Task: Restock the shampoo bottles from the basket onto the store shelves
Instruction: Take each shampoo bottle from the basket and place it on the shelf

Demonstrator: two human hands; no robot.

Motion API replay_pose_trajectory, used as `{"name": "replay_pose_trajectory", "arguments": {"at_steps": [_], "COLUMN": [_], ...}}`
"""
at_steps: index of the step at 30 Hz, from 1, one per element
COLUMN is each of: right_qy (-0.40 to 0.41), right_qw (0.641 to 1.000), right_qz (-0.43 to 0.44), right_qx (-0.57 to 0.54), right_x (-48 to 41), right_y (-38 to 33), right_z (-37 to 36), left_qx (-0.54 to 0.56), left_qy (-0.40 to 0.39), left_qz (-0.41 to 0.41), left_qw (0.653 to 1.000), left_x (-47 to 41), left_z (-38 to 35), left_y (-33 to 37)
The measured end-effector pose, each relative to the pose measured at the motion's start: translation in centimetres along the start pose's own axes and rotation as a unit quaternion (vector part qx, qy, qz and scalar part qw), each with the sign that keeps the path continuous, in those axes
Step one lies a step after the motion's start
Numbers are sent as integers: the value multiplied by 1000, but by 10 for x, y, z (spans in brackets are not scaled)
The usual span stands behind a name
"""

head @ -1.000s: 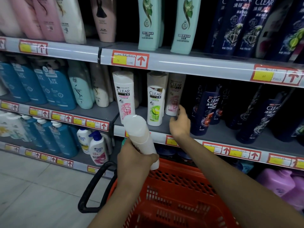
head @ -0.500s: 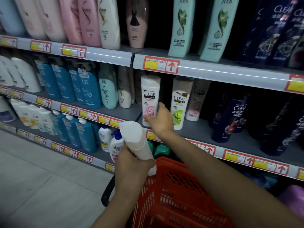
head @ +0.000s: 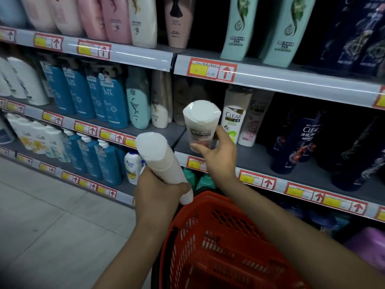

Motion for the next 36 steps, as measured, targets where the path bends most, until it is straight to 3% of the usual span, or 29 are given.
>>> {"name": "replay_pose_trajectory", "arguments": {"at_steps": [10,18,28,36], "right_qy": [113,143,89,98], "right_qw": [993,981,954,955], "right_qz": [-43,-108,-155,-155], "right_qx": [10,77,241,233], "right_x": [14,-12,-60,-67], "right_y": [19,56,72,83], "right_z": [108,128,117,109], "left_qx": [12,19,17,10], "left_qy": [-44,-60,-84,-91], "left_qz": [-32,-44,-40,-29], "left_qw": [998,997,996,995], "left_x": [11,14,13,13], "left_z": [-39,-68,-92,-100], "left_y": [17,37,37,33]}}
Point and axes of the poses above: each hand's wrist, its own x-axis away from the middle knuckle, its own z-axis out of the back of the hand, y = z × x, the point moved 6 cm from there along -x, towards the middle knuckle, and after that the axes turned 8 degrees about -x, right-handed, at the moved point
